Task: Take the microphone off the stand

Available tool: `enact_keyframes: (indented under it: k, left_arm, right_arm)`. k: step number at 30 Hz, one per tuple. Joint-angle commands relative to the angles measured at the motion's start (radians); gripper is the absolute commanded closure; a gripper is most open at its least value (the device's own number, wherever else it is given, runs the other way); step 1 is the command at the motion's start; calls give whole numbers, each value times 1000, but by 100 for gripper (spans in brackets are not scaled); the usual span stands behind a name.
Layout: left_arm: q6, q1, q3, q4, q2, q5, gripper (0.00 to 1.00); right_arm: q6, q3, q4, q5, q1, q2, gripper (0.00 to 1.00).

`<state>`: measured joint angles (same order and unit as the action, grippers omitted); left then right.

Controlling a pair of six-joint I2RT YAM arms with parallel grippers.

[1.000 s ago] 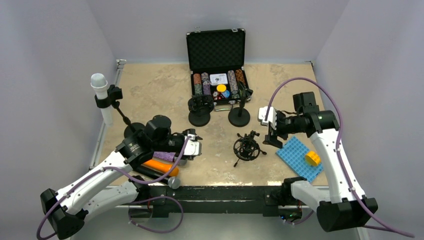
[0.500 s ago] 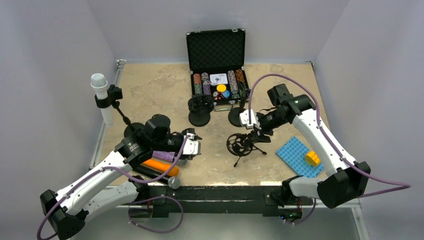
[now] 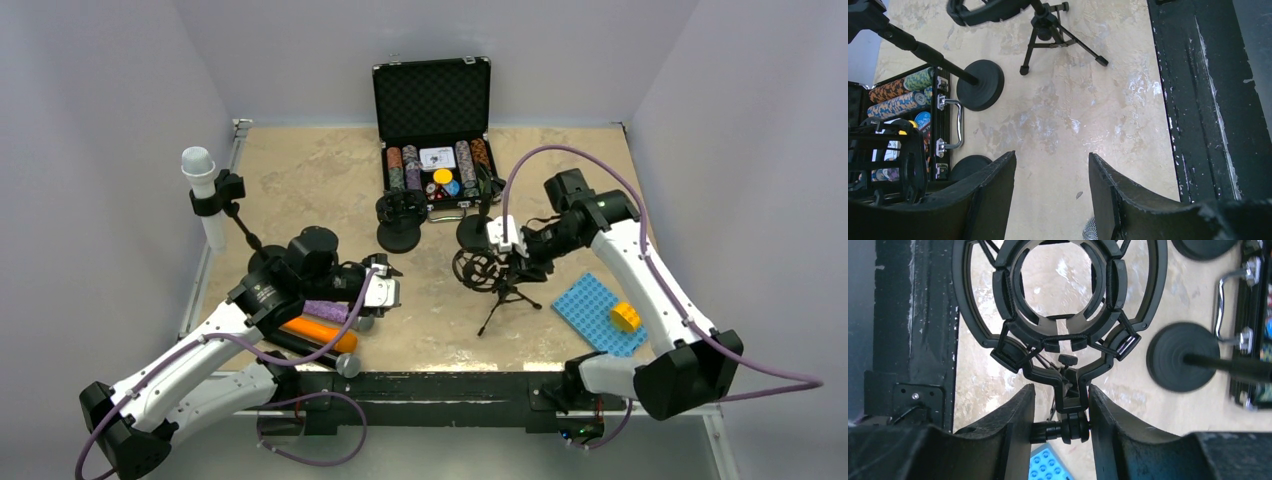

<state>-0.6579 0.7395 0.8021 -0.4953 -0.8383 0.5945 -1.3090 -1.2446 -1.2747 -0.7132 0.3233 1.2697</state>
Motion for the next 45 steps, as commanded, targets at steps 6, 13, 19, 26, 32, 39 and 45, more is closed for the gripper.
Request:
enact_keyframes:
  k: [6,13,19,26,32,39,45]
  left_arm:
    - [-5,-6,43,32,-4,14,41]
    - [-10,-9,58,-1,-4,13,41]
    - [-40,-11,84,-61,2,4,41]
    - [-106,-11,178,-179,3,11,42]
    - [-117,-11,218,-230,25,8,42]
    - [21,-11,461,-314,33,-2,39]
    - [57,-11,667,-418,-17,-317,30]
  right_arm:
    - [81,-70,17,-10,-277,-14,89]
    - [195,-97,191,-12,-392,36,93]
    - [311,-144,324,4,-433,96,94]
    - [446,-178,482,6,-455,162,93]
    - [580,-257,537,-22,-454,246,91]
    - [610,-233,550,21,-454,205,44]
    - [786,-261,563,80,-456,113,20]
